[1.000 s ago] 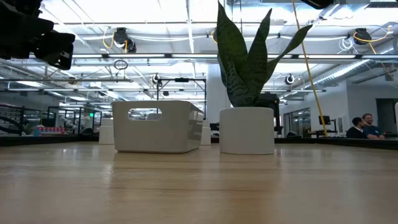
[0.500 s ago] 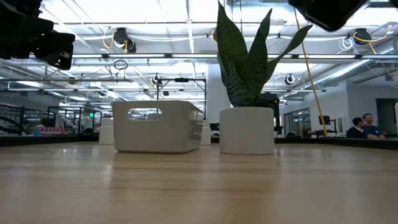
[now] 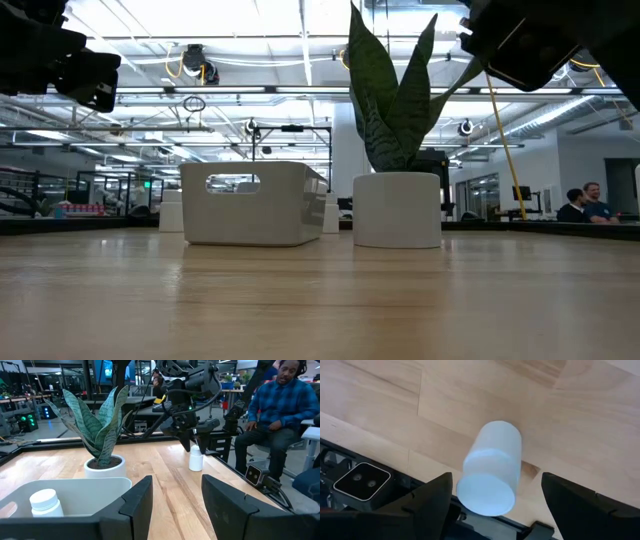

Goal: Pick and place pill bottles into a basket
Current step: Put the white pill bottle into the gray bin

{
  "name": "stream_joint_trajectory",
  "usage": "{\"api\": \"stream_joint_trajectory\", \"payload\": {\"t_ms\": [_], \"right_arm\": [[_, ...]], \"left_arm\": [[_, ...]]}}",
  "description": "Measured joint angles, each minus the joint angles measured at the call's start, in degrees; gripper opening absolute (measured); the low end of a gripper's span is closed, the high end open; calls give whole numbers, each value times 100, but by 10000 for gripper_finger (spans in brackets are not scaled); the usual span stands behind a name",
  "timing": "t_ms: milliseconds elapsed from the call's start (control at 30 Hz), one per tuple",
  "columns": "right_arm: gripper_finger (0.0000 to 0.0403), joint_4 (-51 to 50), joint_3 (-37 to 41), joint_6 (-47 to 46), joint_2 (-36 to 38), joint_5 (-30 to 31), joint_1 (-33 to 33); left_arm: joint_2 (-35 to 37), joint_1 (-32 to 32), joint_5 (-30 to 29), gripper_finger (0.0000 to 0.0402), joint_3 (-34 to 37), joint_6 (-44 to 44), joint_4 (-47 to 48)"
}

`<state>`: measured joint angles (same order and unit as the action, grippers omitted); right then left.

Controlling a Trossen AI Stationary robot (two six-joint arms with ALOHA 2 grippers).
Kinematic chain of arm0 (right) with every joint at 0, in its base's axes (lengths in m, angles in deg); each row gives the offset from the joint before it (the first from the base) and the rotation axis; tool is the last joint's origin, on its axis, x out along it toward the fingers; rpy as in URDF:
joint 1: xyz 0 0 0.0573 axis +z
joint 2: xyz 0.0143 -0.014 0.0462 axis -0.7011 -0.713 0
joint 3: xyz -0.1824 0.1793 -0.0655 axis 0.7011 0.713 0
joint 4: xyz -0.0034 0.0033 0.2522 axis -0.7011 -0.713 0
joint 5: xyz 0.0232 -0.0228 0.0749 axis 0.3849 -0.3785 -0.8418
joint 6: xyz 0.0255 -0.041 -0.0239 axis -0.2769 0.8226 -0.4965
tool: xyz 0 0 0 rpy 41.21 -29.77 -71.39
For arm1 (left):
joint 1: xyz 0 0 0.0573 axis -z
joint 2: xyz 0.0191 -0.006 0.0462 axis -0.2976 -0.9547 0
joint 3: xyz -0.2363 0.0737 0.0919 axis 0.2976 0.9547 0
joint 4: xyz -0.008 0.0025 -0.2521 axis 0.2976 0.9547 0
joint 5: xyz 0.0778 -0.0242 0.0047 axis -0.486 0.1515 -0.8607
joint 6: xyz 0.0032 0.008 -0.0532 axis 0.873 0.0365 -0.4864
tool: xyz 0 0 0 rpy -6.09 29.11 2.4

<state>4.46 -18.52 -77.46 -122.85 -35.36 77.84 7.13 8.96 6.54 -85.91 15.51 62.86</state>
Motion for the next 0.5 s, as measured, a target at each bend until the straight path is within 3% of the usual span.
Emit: {"api": "stream_joint_trajectory", "payload": {"t_ms": [500], "right_arm": [[215, 119, 9, -18, 0, 1, 0]], "left_arm": [[0, -2, -1, 175, 0, 0, 2]]}}
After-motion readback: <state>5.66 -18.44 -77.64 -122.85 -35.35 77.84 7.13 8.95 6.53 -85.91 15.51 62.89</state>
